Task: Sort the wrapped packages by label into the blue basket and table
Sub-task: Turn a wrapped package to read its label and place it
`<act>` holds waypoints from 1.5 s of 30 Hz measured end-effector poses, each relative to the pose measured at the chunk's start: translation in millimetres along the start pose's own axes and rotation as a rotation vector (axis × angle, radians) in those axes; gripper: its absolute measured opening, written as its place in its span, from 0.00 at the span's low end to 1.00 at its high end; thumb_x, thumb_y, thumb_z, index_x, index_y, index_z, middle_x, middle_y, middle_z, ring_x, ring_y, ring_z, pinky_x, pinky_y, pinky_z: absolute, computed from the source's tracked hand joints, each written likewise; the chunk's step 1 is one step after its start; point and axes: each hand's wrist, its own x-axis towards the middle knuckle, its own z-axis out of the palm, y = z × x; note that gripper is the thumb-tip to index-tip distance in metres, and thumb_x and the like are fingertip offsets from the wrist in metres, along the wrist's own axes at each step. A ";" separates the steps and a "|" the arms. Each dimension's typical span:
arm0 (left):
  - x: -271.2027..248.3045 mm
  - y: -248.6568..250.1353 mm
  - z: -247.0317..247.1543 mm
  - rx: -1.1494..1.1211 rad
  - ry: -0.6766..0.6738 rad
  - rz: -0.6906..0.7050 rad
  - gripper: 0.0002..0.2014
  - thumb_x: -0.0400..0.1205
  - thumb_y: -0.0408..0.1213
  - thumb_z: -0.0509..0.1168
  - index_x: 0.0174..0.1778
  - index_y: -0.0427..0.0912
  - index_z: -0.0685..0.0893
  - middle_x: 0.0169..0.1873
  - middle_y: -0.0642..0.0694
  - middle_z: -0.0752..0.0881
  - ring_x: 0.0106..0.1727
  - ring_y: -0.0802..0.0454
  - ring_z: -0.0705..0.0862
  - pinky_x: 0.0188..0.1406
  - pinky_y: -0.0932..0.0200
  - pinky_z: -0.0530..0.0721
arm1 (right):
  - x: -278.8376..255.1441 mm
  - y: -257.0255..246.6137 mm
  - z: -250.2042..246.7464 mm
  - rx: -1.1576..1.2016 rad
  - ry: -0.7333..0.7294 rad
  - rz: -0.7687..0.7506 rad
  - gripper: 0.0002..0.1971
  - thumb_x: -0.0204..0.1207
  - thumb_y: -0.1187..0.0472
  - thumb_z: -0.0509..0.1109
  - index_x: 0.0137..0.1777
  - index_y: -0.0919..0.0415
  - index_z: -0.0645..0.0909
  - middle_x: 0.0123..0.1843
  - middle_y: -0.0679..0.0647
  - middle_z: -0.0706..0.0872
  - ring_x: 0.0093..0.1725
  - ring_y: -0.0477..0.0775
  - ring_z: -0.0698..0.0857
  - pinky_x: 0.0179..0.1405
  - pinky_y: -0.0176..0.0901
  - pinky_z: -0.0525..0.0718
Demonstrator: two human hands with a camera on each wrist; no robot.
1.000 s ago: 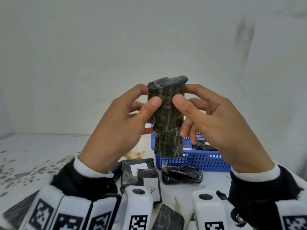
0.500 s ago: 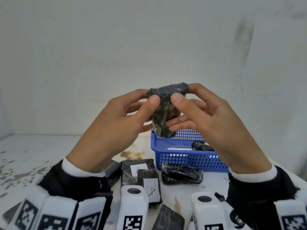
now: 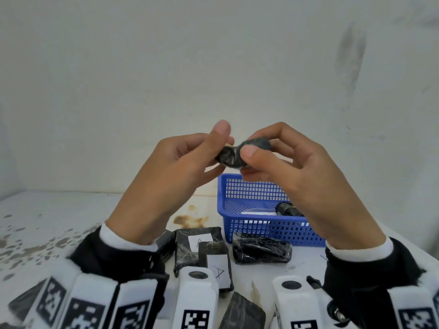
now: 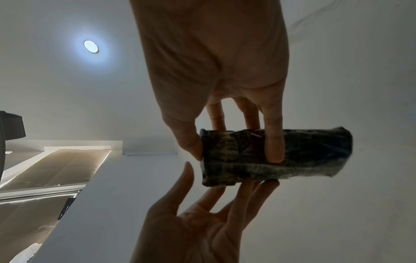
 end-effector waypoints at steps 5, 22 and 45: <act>3.5 -3.9 -0.4 -0.036 0.056 -0.063 0.15 0.74 0.47 0.67 0.45 0.39 0.86 0.43 0.38 0.92 0.45 0.44 0.92 0.47 0.62 0.90 | -1.3 -0.3 2.5 0.027 -0.016 0.018 0.16 0.67 0.42 0.80 0.43 0.54 0.88 0.50 0.54 0.93 0.52 0.65 0.90 0.60 0.68 0.85; 2.1 -3.9 -2.3 -0.007 0.105 -0.009 0.22 0.79 0.31 0.70 0.68 0.48 0.79 0.46 0.42 0.91 0.40 0.50 0.92 0.38 0.54 0.91 | 2.0 10.8 7.9 -0.002 -0.019 0.029 0.26 0.77 0.71 0.74 0.69 0.47 0.74 0.48 0.44 0.88 0.47 0.49 0.92 0.53 0.50 0.91; 3.9 -11.7 0.0 0.147 0.114 0.085 0.08 0.80 0.45 0.68 0.55 0.56 0.87 0.41 0.49 0.93 0.39 0.55 0.91 0.38 0.53 0.92 | 0.3 5.9 8.3 -0.172 0.034 0.042 0.05 0.77 0.48 0.74 0.49 0.45 0.83 0.42 0.45 0.90 0.38 0.43 0.88 0.39 0.42 0.89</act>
